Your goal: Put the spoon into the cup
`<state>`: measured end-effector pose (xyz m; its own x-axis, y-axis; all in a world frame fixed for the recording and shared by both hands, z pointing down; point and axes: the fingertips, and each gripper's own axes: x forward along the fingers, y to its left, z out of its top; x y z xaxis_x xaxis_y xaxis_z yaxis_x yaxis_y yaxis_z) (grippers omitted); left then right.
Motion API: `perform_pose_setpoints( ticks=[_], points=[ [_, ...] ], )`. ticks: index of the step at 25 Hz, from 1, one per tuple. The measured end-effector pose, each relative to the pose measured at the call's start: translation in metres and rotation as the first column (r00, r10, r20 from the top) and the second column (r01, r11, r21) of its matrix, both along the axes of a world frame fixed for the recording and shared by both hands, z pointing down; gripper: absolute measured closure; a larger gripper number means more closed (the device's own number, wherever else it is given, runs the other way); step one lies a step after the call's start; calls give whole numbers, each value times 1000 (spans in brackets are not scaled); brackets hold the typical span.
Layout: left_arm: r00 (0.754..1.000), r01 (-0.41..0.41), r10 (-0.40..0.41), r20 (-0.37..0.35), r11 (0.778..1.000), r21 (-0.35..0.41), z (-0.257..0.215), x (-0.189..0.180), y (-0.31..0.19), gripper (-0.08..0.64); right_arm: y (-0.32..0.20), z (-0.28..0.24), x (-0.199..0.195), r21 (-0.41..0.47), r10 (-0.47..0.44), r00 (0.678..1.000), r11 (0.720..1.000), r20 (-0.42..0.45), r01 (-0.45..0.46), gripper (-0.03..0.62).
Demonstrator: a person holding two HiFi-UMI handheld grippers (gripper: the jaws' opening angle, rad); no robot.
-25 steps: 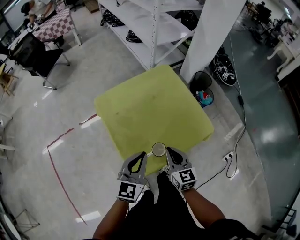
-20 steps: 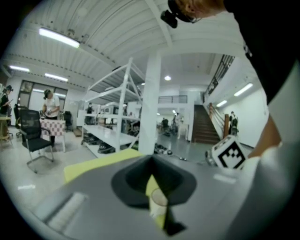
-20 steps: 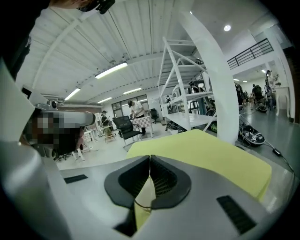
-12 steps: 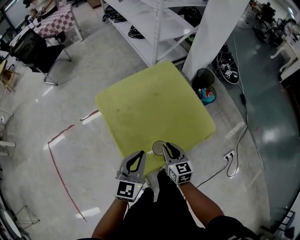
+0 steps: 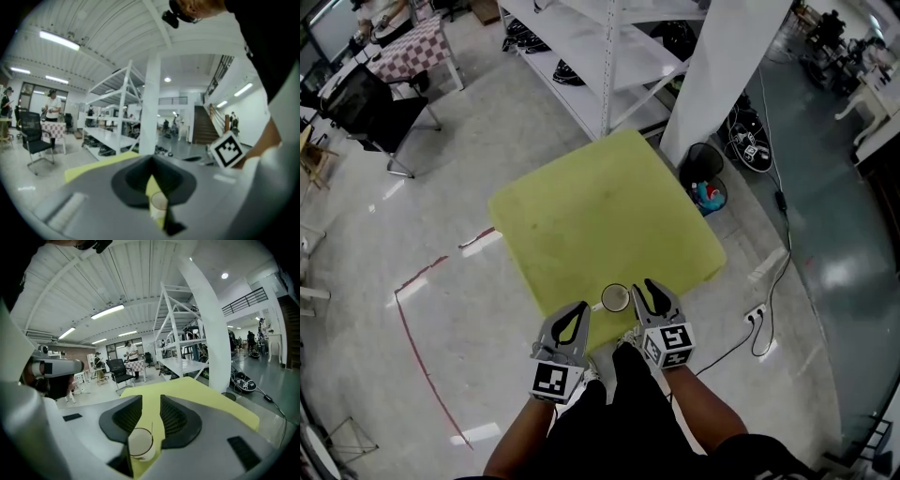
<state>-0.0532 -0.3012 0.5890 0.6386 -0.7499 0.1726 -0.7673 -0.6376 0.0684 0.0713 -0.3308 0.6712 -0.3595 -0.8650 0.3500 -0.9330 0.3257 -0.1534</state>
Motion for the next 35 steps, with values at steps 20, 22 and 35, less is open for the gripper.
perform_pose_setpoints(
  ticks=[20,22,35],
  points=[
    [992,24,-1,-126,984,176,-101,-2,1,554,22,-185,-30,366,-13,994,929,-105,51,584],
    [991,31,-7,-134,983,180,-106,-7,3,554,26,-188,-32,371,-16,994,927,-112,57,586],
    [993,15,7,-121,984,178,-102,-6,11,554,45,-185,-38,363,-24,993,930,-112,63,585]
  ],
)
